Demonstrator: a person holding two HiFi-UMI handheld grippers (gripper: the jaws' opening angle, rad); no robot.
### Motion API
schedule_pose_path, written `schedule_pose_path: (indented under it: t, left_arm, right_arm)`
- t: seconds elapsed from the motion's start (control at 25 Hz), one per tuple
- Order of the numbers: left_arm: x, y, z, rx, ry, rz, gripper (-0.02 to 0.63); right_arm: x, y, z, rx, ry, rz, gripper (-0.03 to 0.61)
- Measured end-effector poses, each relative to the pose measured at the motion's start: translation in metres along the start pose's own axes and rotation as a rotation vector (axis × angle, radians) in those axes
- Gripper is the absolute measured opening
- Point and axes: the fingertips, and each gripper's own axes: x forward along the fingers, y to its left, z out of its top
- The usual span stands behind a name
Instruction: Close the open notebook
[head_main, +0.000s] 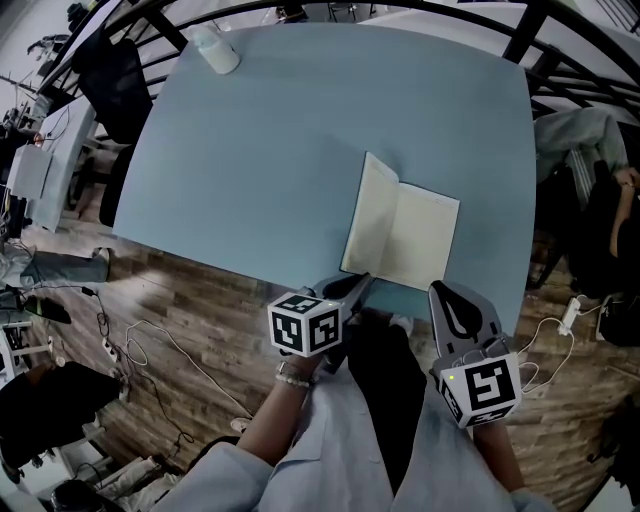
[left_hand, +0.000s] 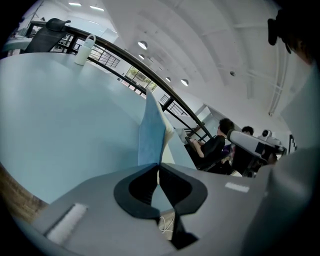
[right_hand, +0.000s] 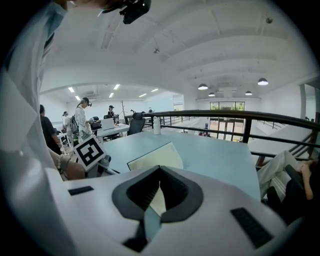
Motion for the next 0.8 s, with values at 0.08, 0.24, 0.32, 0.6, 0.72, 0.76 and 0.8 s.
schedule_pose_path:
  t: [0.08,0.24,0.32,0.6,0.72,0.76,0.8]
  left_arm:
    - [0.001,-0.002,-0.001,0.018,0.009,-0.005,0.015]
    - [0.003,-0.006,-0.001,0.041,0.021,-0.012,0.015]
    - [0.004,-0.008,-0.001,0.056,0.03,-0.016,0.015]
    - [0.013,-0.018,-0.008,0.154,0.077,-0.027,0.015]
    - [0.019,-0.025,-0.012,0.21,0.101,-0.026,0.015]
    - [0.021,-0.027,-0.013,0.231,0.11,-0.024,0.015]
    - [0.022,-0.028,-0.014,0.251,0.12,-0.023,0.015]
  right_arm:
    - [0.002,0.001,-0.003,0.0,0.011,0.006,0.0]
    - [0.004,0.004,-0.005,-0.001,0.02,0.019,0.0]
    - [0.004,0.004,-0.004,-0.003,0.023,0.022,0.001]
    - [0.006,0.002,-0.013,-0.019,0.055,0.024,0.002]
    - [0.005,-0.002,-0.018,-0.008,0.061,0.027,0.002]
    - [0.005,-0.002,-0.02,-0.008,0.065,0.03,0.002]
    - [0.006,-0.003,-0.021,-0.009,0.071,0.034,0.002]
